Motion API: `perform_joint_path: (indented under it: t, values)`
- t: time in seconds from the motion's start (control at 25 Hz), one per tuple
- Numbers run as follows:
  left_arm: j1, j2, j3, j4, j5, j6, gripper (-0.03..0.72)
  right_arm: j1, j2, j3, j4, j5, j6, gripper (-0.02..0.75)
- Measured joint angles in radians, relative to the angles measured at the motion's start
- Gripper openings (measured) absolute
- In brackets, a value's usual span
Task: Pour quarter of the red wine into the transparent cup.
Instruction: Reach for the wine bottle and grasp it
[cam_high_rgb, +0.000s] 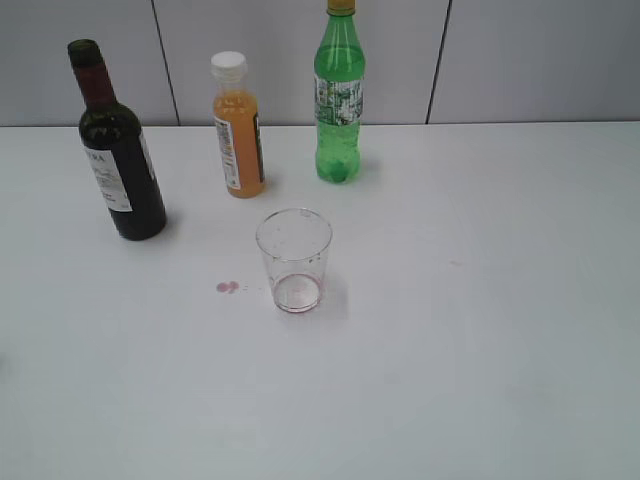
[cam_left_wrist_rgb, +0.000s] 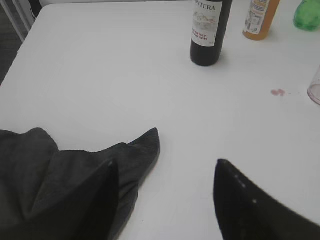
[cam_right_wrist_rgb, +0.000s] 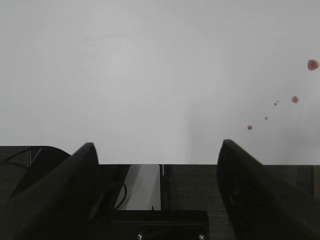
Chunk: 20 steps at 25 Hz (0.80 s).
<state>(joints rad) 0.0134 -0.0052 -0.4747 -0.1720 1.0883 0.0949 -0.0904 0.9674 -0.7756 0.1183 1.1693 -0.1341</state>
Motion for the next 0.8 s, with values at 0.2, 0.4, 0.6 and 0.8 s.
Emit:
perform_joint_path:
  t: [0.2,0.4,0.6,0.8]
  values:
    - [0.000,0.000,0.000,0.000,0.000,0.000,0.457,0.000,-0.144,0.109,0.000,-0.037,0.000,0.588]
    - [0.000,0.000,0.000,0.000,0.000,0.000,0.457,0.000,-0.291,0.196,0.007,-0.114,-0.001,0.588]
    - [0.000,0.000,0.000,0.000,0.000,0.000,0.457,0.000,-0.413,0.254,0.015,-0.139,-0.001,0.587]
    - [0.000,0.000,0.000,0.000,0.000,0.000,0.457,0.000,-0.527,0.264,0.019,-0.138,-0.001,0.587]
